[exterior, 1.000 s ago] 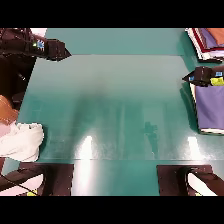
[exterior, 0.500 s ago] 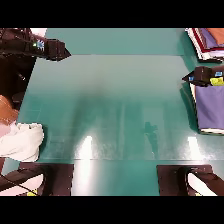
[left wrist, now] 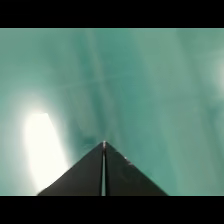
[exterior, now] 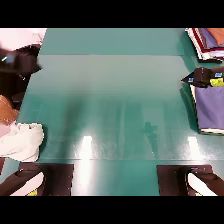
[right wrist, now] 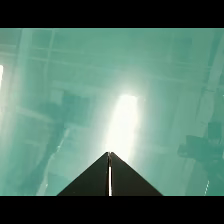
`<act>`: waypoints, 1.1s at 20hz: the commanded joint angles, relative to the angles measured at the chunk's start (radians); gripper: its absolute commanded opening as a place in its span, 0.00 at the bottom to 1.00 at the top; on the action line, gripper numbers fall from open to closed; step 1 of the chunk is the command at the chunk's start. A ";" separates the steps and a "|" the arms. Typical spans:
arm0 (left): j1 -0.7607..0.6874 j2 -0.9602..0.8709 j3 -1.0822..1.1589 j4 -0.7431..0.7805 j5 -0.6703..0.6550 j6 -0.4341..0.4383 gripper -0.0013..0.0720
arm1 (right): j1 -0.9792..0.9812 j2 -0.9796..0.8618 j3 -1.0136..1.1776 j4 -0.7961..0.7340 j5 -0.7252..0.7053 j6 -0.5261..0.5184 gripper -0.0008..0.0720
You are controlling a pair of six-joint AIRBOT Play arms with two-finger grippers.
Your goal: Fold the shirts.
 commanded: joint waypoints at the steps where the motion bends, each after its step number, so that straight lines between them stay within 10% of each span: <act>1: 0.137 0.165 -0.220 0.137 -0.082 -0.001 0.06 | 0.000 -0.001 0.001 -0.001 0.004 0.000 0.04; 3: 0.195 0.205 -0.372 0.242 -0.118 -0.034 0.81 | 0.000 -0.001 0.001 0.000 0.002 0.000 0.03; 10: 0.246 0.206 -0.796 0.325 0.009 -0.096 0.87 | 0.000 -0.001 0.001 -0.001 -0.021 0.000 0.04; 12: 0.246 0.206 -0.847 0.328 0.040 -0.119 0.86 | 0.000 -0.001 0.001 -0.001 -0.022 0.000 0.04; 15: 0.246 0.206 -0.859 0.327 0.040 -0.131 0.10 | -0.001 -0.001 0.001 -0.002 -0.022 0.000 0.04; 22: 0.245 0.206 -0.480 0.217 -0.095 -0.093 0.05 | -0.001 -0.001 0.106 0.000 -0.049 0.000 0.03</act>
